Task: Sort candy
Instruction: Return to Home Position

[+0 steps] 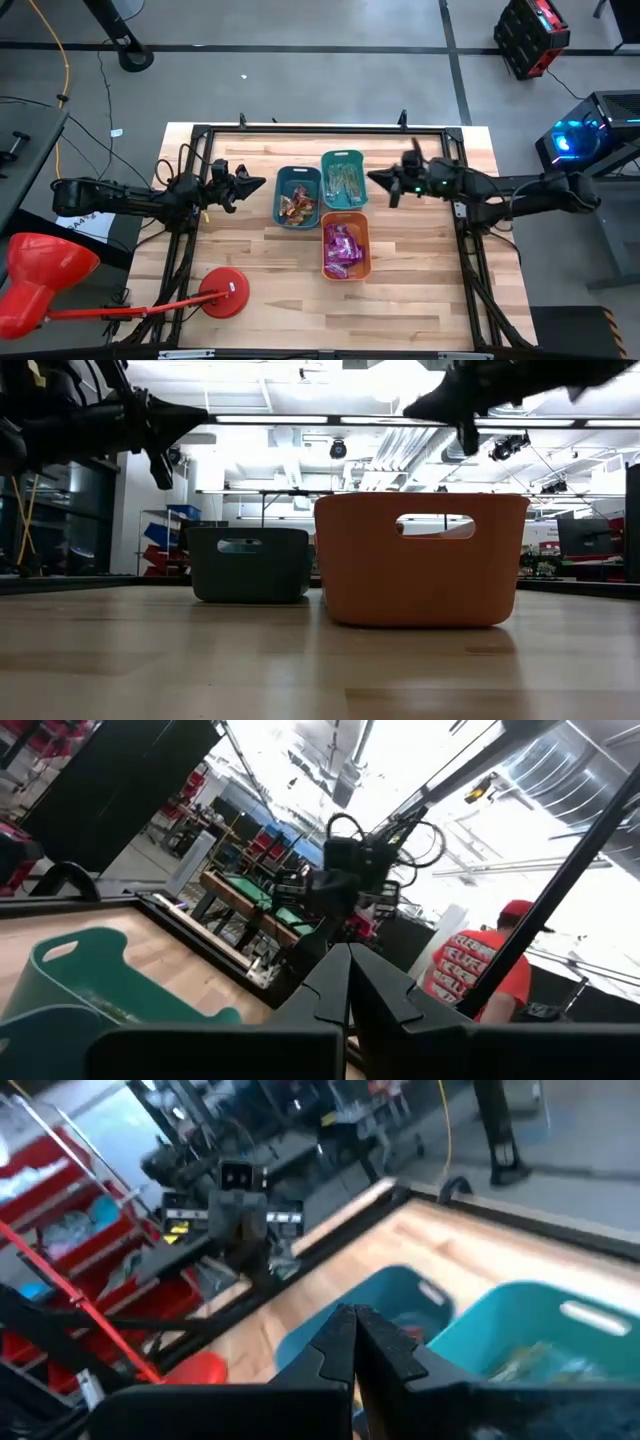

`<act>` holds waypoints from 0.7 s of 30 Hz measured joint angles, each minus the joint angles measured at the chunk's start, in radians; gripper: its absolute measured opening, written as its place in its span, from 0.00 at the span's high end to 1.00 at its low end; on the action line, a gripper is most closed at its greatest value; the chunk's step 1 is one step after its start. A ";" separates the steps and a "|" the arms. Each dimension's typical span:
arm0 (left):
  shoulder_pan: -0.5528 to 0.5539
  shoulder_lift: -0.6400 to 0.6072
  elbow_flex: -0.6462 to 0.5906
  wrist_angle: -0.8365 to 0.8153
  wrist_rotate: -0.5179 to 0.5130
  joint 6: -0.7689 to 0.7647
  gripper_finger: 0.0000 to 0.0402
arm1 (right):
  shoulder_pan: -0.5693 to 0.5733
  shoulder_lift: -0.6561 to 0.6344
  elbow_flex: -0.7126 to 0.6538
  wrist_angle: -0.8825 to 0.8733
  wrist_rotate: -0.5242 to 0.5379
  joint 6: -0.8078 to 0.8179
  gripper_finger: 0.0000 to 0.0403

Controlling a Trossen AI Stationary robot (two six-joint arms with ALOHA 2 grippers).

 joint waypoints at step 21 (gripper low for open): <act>0.000 -0.289 -0.003 -0.338 -0.001 0.000 1.00 | -0.094 -0.242 -0.570 0.269 -0.245 -0.247 1.00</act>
